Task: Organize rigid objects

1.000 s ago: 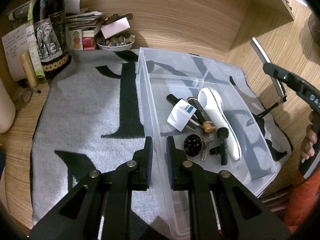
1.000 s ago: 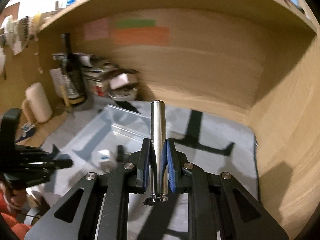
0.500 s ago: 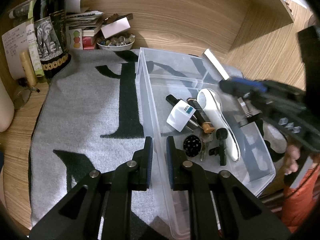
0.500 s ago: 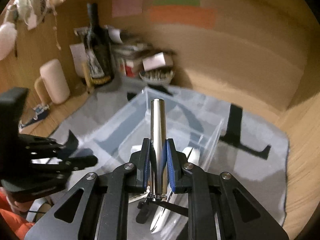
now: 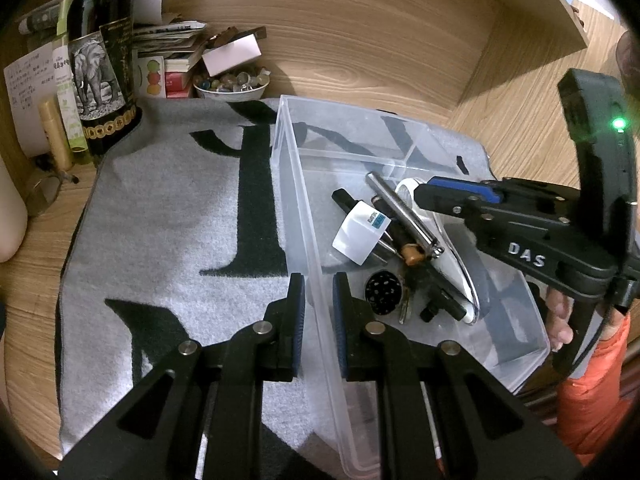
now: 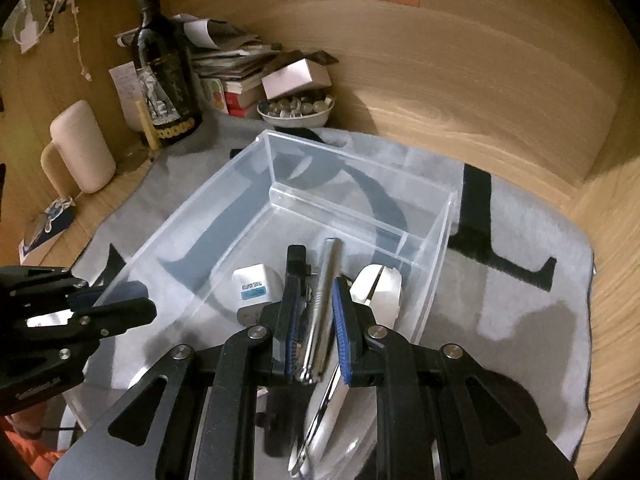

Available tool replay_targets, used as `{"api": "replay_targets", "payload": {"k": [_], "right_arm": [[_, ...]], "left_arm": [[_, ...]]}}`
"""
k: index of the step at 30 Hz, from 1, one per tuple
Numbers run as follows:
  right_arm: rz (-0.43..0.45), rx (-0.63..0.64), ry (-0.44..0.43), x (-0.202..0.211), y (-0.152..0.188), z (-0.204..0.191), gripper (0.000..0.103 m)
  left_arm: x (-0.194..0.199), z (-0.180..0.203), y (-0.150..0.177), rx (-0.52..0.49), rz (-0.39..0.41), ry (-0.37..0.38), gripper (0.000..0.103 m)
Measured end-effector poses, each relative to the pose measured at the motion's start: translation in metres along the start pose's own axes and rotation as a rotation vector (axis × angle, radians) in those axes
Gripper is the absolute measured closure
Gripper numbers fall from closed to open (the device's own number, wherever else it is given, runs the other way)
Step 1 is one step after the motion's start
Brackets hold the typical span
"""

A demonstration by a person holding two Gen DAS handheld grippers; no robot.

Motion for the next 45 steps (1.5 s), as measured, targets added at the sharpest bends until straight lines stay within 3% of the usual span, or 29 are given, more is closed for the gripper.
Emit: {"api": "replay_targets", "payload": {"k": [3, 6, 12, 17, 21, 23, 24, 26, 29, 34, 45], "right_arm": [[0.025, 0.002, -0.009, 0.01, -0.002, -0.002, 0.081], [0.083, -0.008, -0.016, 0.031, -0.006, -0.003, 0.067], [0.211, -0.02, -0.002, 0.081, -0.009, -0.004, 0.042], [0.323, -0.028, 0.025, 0.122, -0.008, -0.005, 0.02], [0.403, -0.036, 0.032, 0.151, -0.007, -0.007, 0.013], [0.453, -0.042, 0.045, 0.168, -0.004, -0.008, 0.0], [0.473, -0.044, 0.051, 0.174, -0.003, -0.008, 0.0], [0.509, -0.041, 0.065, 0.186, 0.0, -0.01, 0.0], [0.532, -0.034, 0.08, 0.194, 0.005, -0.012, 0.0], [0.557, -0.024, 0.109, 0.202, 0.014, -0.017, 0.0], [0.584, -0.032, 0.122, 0.211, 0.024, -0.02, 0.0]], "left_arm": [[0.001, -0.001, 0.001, 0.001, 0.0, -0.003, 0.09], [0.004, -0.001, 0.0, -0.009, 0.006, -0.017, 0.09], [0.029, -0.004, -0.011, -0.042, 0.083, -0.083, 0.09], [0.063, 0.0, -0.022, -0.058, 0.178, -0.11, 0.069], [0.095, 0.016, -0.032, -0.094, 0.281, -0.125, 0.052], [0.111, 0.025, -0.037, -0.122, 0.342, -0.142, 0.041], [0.118, 0.03, -0.039, -0.137, 0.372, -0.151, 0.038], [0.133, 0.041, -0.041, -0.165, 0.429, -0.163, 0.021], [0.153, 0.056, -0.042, -0.193, 0.502, -0.161, 0.009], [0.17, 0.071, -0.039, -0.209, 0.562, -0.164, 0.005], [0.172, 0.066, -0.036, -0.147, 0.565, -0.146, 0.005]]}}
Point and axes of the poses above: each gripper's, at about its wrist camera, not at the fingertips, and x roughly against the way its jaws point, z to its right, y to its underside, the point moved 10 cm from there along -x, roughly the way its jaws point, and after that the axes turned 7 degrees about -x, right-handed, at the moved point
